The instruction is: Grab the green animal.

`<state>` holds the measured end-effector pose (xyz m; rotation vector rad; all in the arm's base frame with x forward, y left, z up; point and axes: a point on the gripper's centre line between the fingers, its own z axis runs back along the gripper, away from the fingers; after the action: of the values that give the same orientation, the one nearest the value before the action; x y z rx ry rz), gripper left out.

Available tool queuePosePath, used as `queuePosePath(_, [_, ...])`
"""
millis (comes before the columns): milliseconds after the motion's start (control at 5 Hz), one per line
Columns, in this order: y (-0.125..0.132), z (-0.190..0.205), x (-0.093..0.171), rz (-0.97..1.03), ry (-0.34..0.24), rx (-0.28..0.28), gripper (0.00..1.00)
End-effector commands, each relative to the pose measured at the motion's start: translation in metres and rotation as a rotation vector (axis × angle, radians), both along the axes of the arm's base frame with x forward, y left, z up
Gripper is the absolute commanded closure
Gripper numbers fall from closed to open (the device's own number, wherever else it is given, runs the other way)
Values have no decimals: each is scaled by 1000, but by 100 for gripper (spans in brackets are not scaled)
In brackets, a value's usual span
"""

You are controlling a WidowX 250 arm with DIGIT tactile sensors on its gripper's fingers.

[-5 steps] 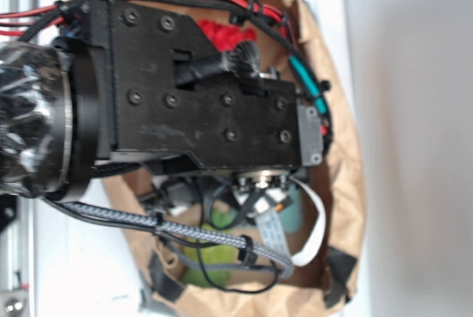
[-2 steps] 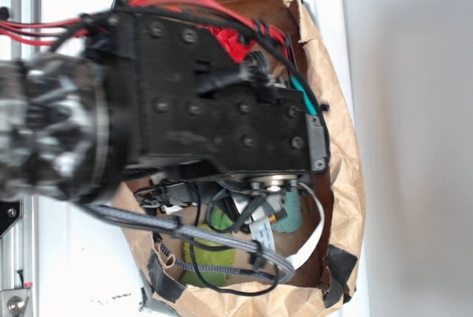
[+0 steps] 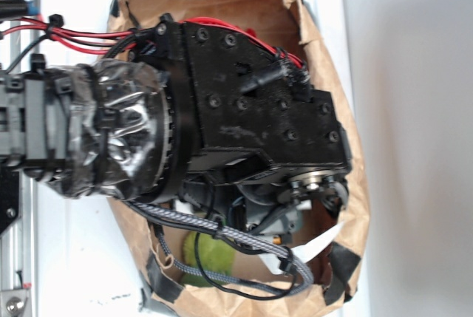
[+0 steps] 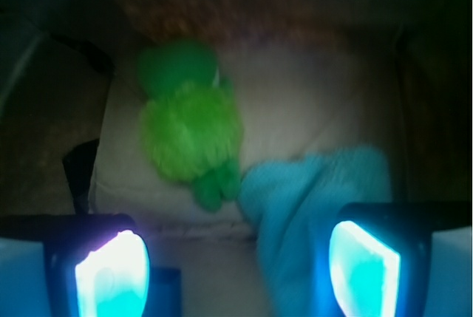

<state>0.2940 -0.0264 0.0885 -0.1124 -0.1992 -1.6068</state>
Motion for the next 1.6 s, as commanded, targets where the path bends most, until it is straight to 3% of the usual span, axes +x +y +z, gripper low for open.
queuePosePath(0, [0, 22, 0, -140, -87, -18, 0])
queuePosePath(600, [-1, -11, -21, -314, 69, -28, 0])
queuePosePath(800, [-5, -26, -22, -342, 64, -24, 0])
queuePosePath(1000, [-10, -38, -22, -392, 43, -67, 0])
queuePosePath(1400, [-24, -25, -27, -384, 7, -190, 0])
